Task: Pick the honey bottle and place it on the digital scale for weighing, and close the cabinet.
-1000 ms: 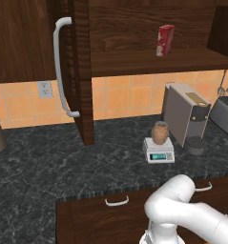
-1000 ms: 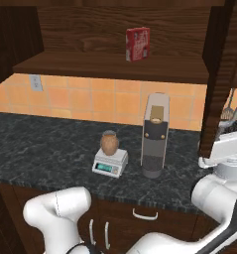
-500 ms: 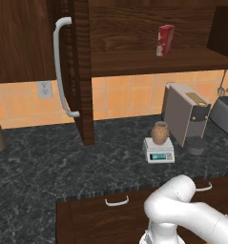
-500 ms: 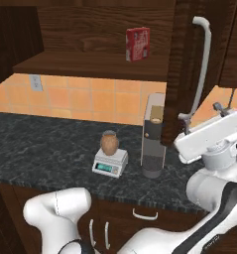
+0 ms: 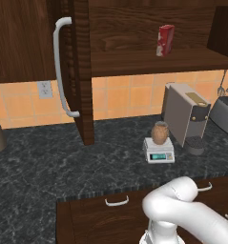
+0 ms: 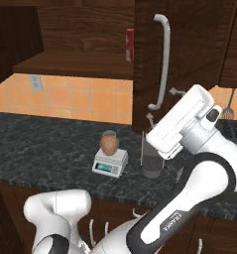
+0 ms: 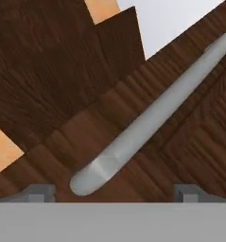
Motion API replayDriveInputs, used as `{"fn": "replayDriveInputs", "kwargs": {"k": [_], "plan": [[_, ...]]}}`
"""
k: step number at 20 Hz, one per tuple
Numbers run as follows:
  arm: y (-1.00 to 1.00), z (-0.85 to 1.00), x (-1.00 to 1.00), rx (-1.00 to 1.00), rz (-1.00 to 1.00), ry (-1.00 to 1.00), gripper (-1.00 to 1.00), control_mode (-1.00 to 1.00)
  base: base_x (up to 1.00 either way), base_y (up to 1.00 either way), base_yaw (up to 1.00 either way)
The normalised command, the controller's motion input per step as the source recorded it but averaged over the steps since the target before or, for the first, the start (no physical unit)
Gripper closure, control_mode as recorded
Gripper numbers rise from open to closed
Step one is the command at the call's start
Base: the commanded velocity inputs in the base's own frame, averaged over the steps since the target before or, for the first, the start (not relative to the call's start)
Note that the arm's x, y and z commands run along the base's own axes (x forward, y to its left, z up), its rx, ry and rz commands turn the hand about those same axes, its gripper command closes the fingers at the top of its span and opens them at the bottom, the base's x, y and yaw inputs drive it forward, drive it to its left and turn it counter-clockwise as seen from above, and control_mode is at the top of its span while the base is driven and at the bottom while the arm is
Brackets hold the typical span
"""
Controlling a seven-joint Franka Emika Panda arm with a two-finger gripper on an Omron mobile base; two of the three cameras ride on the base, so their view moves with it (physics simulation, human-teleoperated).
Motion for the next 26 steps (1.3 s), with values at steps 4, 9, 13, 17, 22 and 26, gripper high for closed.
{"fn": "replayDriveInputs", "kwargs": {"k": [4, 9, 13, 17, 22, 26], "plan": [[1.00, 0.12, 0.60, -0.43, -0.29, 0.44, -1.00, -1.00, 0.00, 0.00, 0.00], [1.00, 0.03, 0.89, -0.40, -0.32, 0.23, -1.00, -1.00, 0.00, 0.00, 0.00], [0.94, 0.00, 0.94, -0.32, -0.31, 0.01, -1.00, -1.00, 0.00, 0.00, 0.00], [0.68, 0.00, 0.76, -0.22, -0.28, -0.06, -1.00, -1.00, 0.00, 0.00, 0.00], [0.31, 0.00, 0.84, -0.06, -0.13, -0.09, -1.00, -1.00, 0.00, 0.00, 0.00], [0.00, 0.00, 0.87, 0.00, 0.00, 0.00, -1.00, -1.00, 0.00, 0.00, 0.00]]}}
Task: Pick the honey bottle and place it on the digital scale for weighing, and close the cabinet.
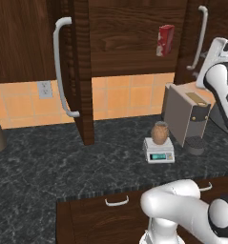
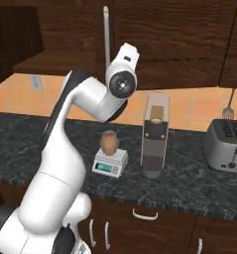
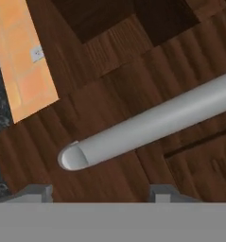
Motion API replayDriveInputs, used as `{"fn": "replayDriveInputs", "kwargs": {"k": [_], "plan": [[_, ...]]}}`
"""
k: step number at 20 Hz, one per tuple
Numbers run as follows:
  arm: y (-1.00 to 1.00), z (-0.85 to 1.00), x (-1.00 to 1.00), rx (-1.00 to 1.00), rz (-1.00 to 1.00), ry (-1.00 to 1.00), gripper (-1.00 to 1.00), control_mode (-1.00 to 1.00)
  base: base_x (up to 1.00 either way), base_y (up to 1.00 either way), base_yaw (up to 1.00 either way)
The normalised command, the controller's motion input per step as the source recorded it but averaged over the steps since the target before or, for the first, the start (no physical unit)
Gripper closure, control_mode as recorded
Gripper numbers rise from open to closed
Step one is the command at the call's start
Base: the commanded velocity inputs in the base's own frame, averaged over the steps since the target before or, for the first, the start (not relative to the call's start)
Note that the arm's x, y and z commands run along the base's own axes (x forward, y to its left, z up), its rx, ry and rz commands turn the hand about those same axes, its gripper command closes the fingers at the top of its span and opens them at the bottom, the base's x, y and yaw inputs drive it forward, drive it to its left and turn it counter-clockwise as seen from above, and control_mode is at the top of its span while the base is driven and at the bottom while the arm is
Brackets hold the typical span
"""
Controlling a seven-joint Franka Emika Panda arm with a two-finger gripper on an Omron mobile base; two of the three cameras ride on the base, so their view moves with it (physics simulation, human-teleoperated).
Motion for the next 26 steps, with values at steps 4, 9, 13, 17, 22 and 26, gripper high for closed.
{"fn": "replayDriveInputs", "kwargs": {"k": [4, 9, 13, 17, 22, 26], "plan": [[0.00, 0.00, 0.65, 0.00, 0.00, 0.00, -1.00, -1.00, 0.00, 0.00, 0.00], [-0.01, 0.00, 0.75, 0.00, 0.00, 0.00, -1.00, -1.00, 0.00, 0.00, 0.00], [-0.03, 0.00, 0.73, 0.00, 0.00, 0.00, -1.00, -1.00, 0.00, 0.00, 0.00], [-0.01, 0.00, 0.76, 0.00, 0.00, 0.00, -1.00, -1.00, 0.00, 0.00, 0.00], [0.00, -0.14, 0.68, 0.00, 0.00, -0.07, -1.00, -1.00, 0.00, 0.00, 0.00], [0.04, -0.69, 0.92, 0.00, 0.01, -0.23, -1.00, -1.00, 0.00, 0.00, 0.00]]}}
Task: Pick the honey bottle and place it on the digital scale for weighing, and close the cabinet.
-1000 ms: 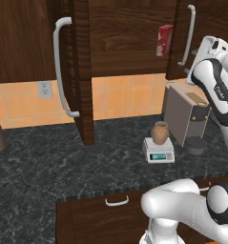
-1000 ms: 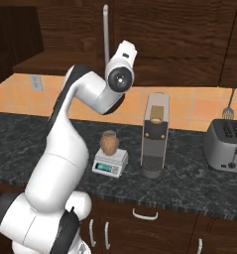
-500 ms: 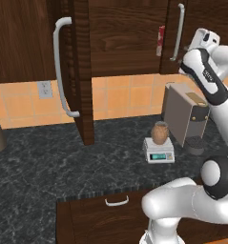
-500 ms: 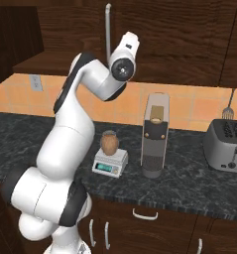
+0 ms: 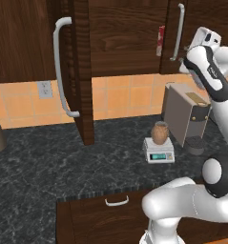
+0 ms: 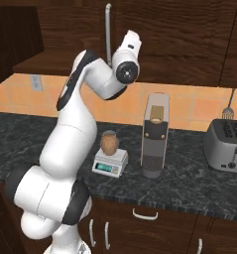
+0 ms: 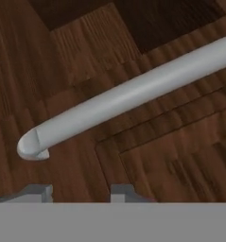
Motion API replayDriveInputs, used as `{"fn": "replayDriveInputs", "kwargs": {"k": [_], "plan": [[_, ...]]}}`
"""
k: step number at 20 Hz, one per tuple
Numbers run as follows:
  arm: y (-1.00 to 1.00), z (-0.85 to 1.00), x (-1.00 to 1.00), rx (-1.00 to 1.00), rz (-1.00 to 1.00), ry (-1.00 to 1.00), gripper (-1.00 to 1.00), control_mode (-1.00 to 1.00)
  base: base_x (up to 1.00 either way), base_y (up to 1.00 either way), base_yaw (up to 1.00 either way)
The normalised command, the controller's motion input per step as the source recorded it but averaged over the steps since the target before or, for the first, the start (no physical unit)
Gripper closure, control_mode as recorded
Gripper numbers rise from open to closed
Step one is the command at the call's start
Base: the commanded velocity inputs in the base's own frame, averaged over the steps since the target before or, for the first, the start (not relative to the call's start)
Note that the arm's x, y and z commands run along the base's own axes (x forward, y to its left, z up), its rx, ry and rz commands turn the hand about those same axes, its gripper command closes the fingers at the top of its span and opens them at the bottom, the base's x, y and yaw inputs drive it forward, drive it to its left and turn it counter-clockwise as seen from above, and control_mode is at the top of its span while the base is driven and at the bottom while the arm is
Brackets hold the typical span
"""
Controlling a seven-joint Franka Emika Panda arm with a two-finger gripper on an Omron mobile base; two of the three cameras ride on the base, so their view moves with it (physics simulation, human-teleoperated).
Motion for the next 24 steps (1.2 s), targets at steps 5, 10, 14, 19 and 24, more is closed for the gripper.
{"fn": "replayDriveInputs", "kwargs": {"k": [5, 10, 14, 19, 24], "plan": [[-0.12, 0.03, -0.47, 0.00, 0.00, -0.08, -1.00, -1.00, 0.00, 0.00, 0.00], [0.03, 0.61, -1.00, -0.05, 0.01, -0.02, -1.00, -1.00, 0.00, 0.00, 0.00], [0.19, 0.66, -1.00, -0.10, 0.05, -0.08, -1.00, -1.00, 0.00, 0.00, 0.00], [0.27, 0.68, -1.00, -0.13, 0.07, 0.00, -1.00, -1.00, 0.00, 0.00, 0.00], [0.88, 0.06, -1.00, -0.07, 0.03, -0.01, -1.00, -1.00, 0.00, 0.00, 0.00]]}}
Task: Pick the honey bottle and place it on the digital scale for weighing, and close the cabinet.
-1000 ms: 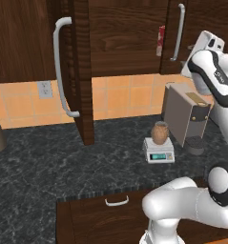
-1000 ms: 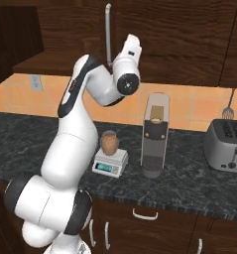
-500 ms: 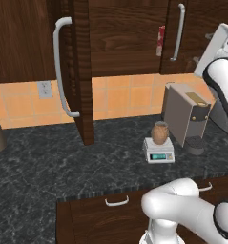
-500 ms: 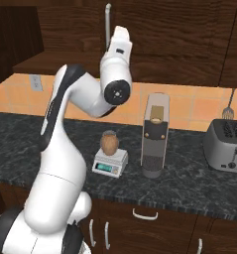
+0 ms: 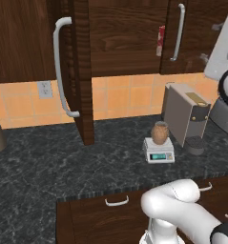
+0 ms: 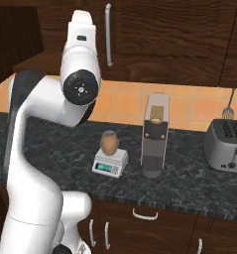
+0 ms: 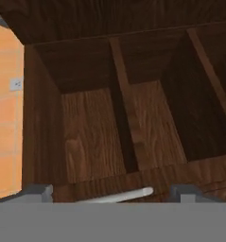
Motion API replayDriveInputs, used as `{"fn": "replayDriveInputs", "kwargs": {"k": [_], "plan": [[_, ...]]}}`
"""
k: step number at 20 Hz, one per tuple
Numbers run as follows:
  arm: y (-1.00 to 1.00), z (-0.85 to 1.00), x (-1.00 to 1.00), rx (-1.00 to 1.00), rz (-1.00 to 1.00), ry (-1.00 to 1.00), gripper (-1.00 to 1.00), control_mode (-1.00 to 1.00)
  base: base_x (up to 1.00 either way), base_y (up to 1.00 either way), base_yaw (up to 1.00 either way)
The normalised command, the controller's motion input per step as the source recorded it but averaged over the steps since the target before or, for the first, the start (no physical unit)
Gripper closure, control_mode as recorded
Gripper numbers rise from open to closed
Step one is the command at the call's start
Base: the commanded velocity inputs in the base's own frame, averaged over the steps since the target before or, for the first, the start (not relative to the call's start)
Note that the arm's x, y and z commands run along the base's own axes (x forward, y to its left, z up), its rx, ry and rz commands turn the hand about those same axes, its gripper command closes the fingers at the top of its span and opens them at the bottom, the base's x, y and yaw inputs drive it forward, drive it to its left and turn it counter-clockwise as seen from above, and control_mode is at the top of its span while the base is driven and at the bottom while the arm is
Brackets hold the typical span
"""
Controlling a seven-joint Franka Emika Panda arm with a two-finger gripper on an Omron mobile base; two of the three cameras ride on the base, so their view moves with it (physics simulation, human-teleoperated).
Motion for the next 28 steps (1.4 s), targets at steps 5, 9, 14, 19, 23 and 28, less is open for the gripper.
{"fn": "replayDriveInputs", "kwargs": {"k": [5, 9, 14, 19, 23, 28], "plan": [[1.00, -0.37, -1.00, 0.00, 0.00, -0.20, -1.00, -1.00, 0.00, 0.00, 0.00], [1.00, -0.49, -0.85, 0.03, 0.00, -0.23, -1.00, -1.00, 0.00, 0.00, 0.00], [0.84, -0.05, -1.00, 0.05, 0.00, -0.14, -1.00, -1.00, 0.00, 0.00, 0.00], [0.83, -0.08, -1.00, 0.01, 0.00, -0.06, -1.00, -1.00, 0.00, 0.00, 0.00], [0.77, -0.12, -1.00, 0.01, 0.00, -0.05, -1.00, -1.00, 0.00, 0.00, 0.00], [1.00, -0.54, -0.69, 0.10, -0.04, -0.08, -1.00, -1.00, 0.00, 0.00, 0.00]]}}
